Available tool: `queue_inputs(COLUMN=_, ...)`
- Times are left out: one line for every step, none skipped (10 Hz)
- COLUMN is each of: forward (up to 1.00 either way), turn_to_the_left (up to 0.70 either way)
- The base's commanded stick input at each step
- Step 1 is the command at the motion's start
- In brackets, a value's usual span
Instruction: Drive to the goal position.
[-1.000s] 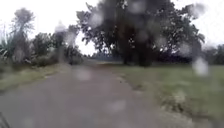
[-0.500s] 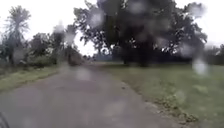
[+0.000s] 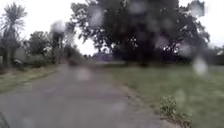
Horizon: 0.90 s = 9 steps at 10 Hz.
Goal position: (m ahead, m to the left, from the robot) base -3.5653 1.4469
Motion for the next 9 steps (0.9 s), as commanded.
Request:
queue_inputs(forward=1.0, turn_to_the_left=0.2)
queue_inputs(forward=1.0, turn_to_the_left=0.15)
queue_inputs(forward=1.0, turn_to_the_left=0.1)
queue_inputs(forward=1.0, turn_to_the_left=0.04)
queue_inputs(forward=1.0, turn_to_the_left=0.0)
queue_inputs(forward=1.0, turn_to_the_left=0.0)
queue_inputs(forward=1.0, turn_to_the_left=0.0)
queue_inputs(forward=1.0, turn_to_the_left=0.0)
queue_inputs(forward=1.0, turn_to_the_left=0.0)
